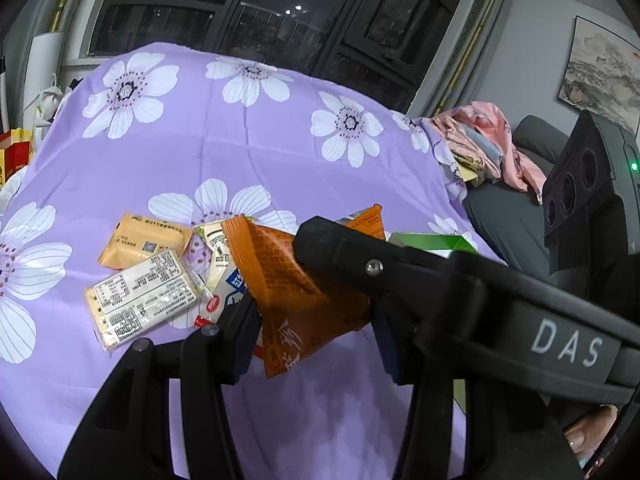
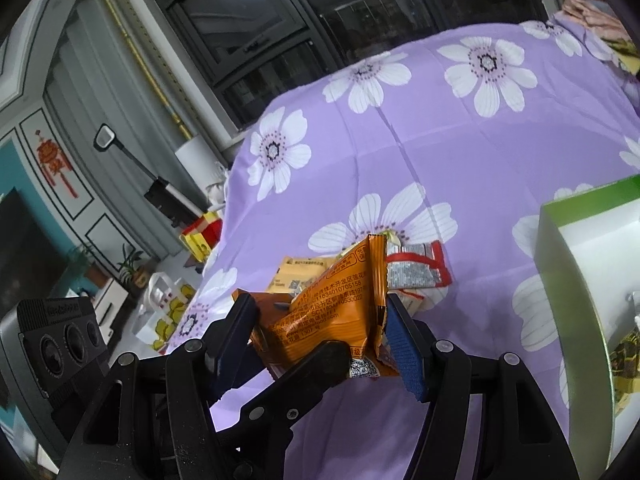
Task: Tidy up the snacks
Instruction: 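Lift the orange chip bag with the right gripper toward the box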
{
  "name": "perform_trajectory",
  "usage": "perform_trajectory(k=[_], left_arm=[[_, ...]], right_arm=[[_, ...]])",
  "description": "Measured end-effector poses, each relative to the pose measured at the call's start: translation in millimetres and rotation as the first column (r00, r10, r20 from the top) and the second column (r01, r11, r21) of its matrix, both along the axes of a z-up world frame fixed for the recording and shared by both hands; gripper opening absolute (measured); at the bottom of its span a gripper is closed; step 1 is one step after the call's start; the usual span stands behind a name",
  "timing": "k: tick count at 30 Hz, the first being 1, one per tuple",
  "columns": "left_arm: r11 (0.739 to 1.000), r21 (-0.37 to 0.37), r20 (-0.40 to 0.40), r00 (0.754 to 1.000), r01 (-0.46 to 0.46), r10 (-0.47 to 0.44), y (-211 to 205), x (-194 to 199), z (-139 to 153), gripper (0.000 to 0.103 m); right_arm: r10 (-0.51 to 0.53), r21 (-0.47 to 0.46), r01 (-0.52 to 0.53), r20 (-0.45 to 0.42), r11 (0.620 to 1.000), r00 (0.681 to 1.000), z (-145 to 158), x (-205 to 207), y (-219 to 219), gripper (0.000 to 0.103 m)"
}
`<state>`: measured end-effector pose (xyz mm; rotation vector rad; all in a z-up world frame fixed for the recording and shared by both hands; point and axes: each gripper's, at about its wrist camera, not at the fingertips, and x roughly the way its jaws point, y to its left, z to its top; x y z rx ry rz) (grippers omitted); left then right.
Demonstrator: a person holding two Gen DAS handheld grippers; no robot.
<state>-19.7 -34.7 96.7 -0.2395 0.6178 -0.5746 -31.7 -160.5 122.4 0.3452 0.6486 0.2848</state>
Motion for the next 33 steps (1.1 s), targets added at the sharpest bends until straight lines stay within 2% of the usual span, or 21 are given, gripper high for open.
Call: perform_trajectory(k=[33], left_arm=[[1.000, -0.019, 0.092, 0.996, 0.020, -0.018, -3.1, -8.4, 9.1, 0.050]], right_arm=[[-0.021, -0.052, 0.027, 0.110, 0.998, 0.994, 14.9, -16.4, 1.7, 0.067]])
